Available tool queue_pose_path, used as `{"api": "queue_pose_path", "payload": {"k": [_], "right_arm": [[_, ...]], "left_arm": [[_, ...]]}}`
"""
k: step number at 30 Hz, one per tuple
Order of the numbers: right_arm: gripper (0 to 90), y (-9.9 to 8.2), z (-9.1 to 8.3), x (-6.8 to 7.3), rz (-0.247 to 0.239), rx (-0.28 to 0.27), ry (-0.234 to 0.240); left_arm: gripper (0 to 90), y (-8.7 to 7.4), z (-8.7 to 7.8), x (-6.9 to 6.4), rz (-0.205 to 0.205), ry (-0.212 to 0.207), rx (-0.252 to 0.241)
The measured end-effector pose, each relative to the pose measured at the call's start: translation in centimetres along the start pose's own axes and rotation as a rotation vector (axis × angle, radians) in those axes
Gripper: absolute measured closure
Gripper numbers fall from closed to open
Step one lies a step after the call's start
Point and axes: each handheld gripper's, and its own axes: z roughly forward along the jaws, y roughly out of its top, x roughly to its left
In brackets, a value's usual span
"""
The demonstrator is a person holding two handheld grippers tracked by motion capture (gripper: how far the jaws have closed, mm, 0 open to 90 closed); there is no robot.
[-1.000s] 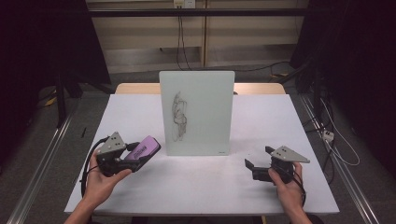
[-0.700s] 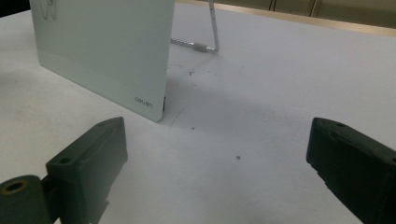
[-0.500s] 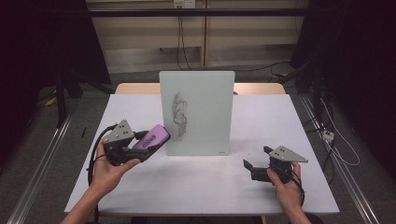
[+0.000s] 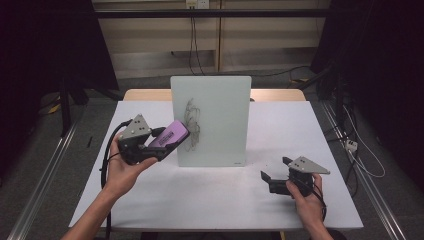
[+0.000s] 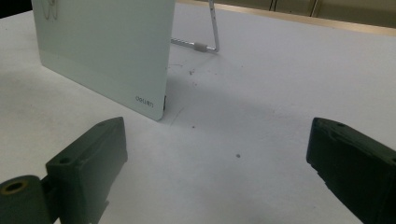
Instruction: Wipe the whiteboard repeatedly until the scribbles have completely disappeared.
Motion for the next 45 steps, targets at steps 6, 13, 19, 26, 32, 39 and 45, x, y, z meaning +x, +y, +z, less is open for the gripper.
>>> {"api": "queue_pose_path", "payload": {"k": [6, 13, 19, 26, 32, 39, 45], "right_arm": [[5.4, 0.0, 0.0, 0.0, -0.001, 0.0, 0.002], [5.4, 0.0, 0.0, 0.0, 0.001, 0.001, 0.009], [5.4, 0.0, 0.0, 0.0, 0.002, 0.003, 0.011], [5.5, 0.0, 0.1, 0.0, 0.004, 0.004, 0.016], [5.4, 0.0, 0.2, 0.0, -0.004, 0.005, 0.021], [5.5, 0.0, 0.2, 0.0, -0.005, 0.005, 0.024], [5.4, 0.0, 0.3, 0.0, -0.002, 0.007, 0.025]], "left_arm": [[41.0, 2.0, 0.3, 0.5, 0.036, 0.011, -0.003], [41.0, 3.0, 1.1, 1.0, 0.048, 0.002, 0.002], [41.0, 3.5, 1.6, 1.5, 0.037, -0.017, -0.016], [41.0, 5.2, 1.8, 2.3, 0.08, 0.0, -0.03], [41.0, 6.5, 2.8, 2.6, 0.104, 0.011, -0.024], [41.0, 7.1, 3.7, 3.2, 0.13, 0.017, -0.019], [41.0, 7.4, 4.0, 3.4, 0.15, 0.015, -0.015]]}}
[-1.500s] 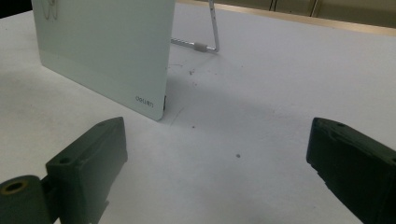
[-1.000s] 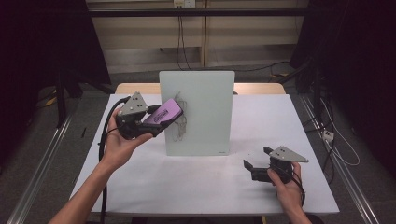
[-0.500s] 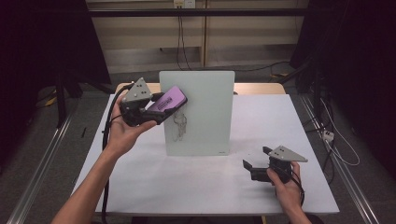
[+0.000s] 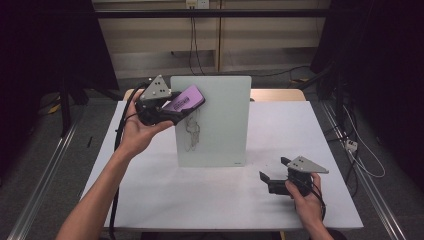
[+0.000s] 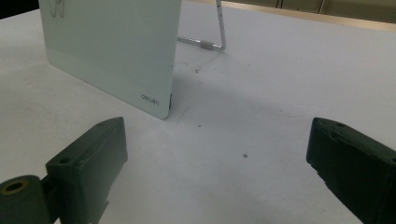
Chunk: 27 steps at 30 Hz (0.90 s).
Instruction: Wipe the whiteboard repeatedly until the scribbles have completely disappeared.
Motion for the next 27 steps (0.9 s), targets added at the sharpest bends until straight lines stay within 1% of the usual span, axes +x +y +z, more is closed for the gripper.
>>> {"api": "queue_pose_path", "payload": {"k": [1, 4, 7, 9, 11, 12, 16, 20, 27], "right_arm": [[5.5, 0.0, 0.03, 0.02, -0.001, 0.001, -0.001], [5.4, 0.01, 0.04, 0.03, -0.003, 0.001, 0.001], [5.4, 0.0, 0.02, 0.04, -0.004, 0.001, 0.002], [5.5, 0.0, 0.01, 0.03, -0.002, 0.001, 0.001], [5.4, -0.01, 0.02, 0.03, -0.001, 0.0, 0.001], [5.4, 0.0, 0.01, 0.03, -0.002, 0.001, 0.002], [5.5, 0.01, 0.05, 0.04, -0.006, 0.0, 0.001], [5.5, 0.01, 0.07, 0.03, -0.008, 0.0, 0.002], [5.5, 0.01, 0.0, 0.07, -0.006, 0.001, 0.004]], "left_arm": [[41.0, 0.04, 0.04, 0.05, 0.008, -0.002, 0.002], [41.0, 0.06, 0.16, 0.09, 0.015, -0.003, 0.011], [41.1, -0.03, 0.37, 0.06, 0.032, 0.007, 0.02], [41.1, -0.1, 0.53, 0.03, 0.037, 0.008, 0.029], [41.2, -0.11, 0.57, 0.02, 0.036, 0.008, 0.028], [41.2, -0.08, 0.55, 0.01, 0.041, 0.012, 0.028], [41.2, 0.1, 0.57, 0.05, 0.043, 0.019, 0.015], [41.2, 0.33, 0.66, 0.09, 0.052, 0.02, 0.023], [41.2, 0.15, 0.82, 0.06, 0.062, 0.024, 0.031]]}}
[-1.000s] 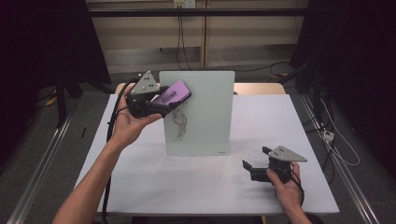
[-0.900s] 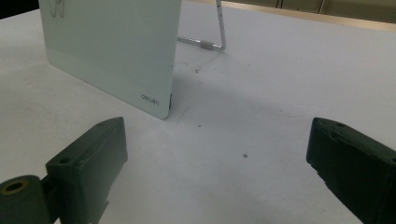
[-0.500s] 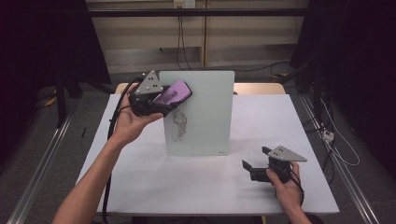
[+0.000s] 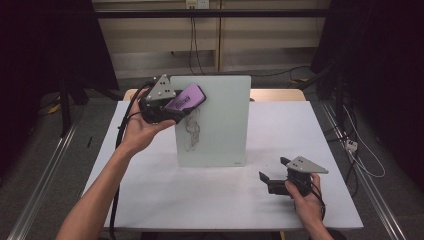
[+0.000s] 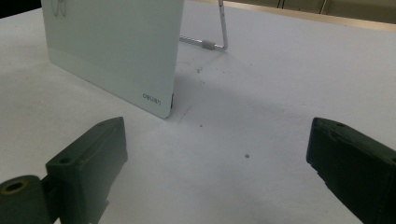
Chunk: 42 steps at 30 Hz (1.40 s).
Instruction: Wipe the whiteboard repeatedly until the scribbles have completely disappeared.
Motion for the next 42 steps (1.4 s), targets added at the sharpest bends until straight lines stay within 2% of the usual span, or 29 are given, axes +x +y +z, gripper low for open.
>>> {"api": "queue_pose_path", "payload": {"k": [15, 19, 30, 31, 35, 39, 42], "right_arm": [[5.4, 0.0, 0.0, 0.1, -0.003, 0.0, 0.001], [5.4, 0.0, 0.0, 0.1, -0.005, 0.0, 0.003], [5.4, 0.0, 0.0, 0.1, -0.005, 0.001, 0.003], [5.4, 0.0, 0.0, 0.1, -0.006, 0.0, 0.003], [5.4, 0.0, 0.0, 0.1, -0.006, 0.001, 0.003], [5.4, 0.0, 0.1, 0.1, -0.007, 0.002, 0.002], [5.4, 0.0, 0.1, 0.1, -0.007, 0.004, 0.004]], "left_arm": [[41.1, -1.0, 0.5, -0.8, 0.004, -0.012, 0.018], [41.1, -1.4, 0.6, -1.1, 0.015, -0.015, 0.032], [41.0, -2.7, 0.7, -1.8, 0.013, -0.031, 0.067], [41.0, -2.7, 0.7, -1.8, 0.012, -0.044, 0.078], [41.0, -3.1, 0.9, -2.2, 0.02, -0.04, 0.08], [41.0, -3.6, 1.1, -2.6, 0.009, -0.05, 0.082], [40.9, -3.9, 1.5, -3.3, 0.024, -0.051, 0.103]]}}
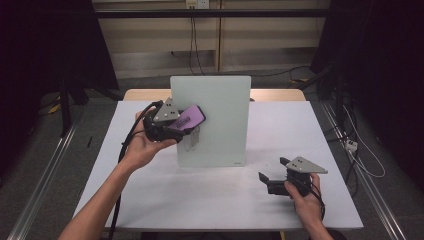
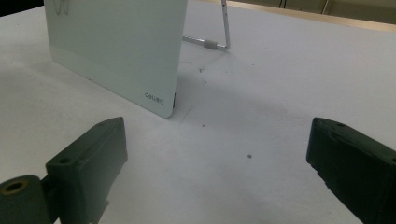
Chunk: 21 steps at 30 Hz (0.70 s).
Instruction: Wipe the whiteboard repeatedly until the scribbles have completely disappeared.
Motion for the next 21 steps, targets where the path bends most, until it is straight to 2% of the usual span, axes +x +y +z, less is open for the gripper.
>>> {"api": "queue_pose_path", "payload": {"k": [3, 9, 21], "right_arm": [[5.4, 0.0, 0.0, 0.0, 0.003, 0.002, 0.0], [5.4, 0.0, 0.0, 0.0, 0.003, 0.002, 0.0], [5.4, 0.0, 0.0, 0.0, 0.002, 0.001, 0.002]], "left_arm": [[40.9, -0.2, 0.3, -0.4, 0.004, 0.0, 0.004], [40.9, 0.0, 0.2, 0.0, -0.009, -0.013, 0.0], [40.9, 2.5, -0.8, 1.7, -0.02, 0.025, -0.04]]}}
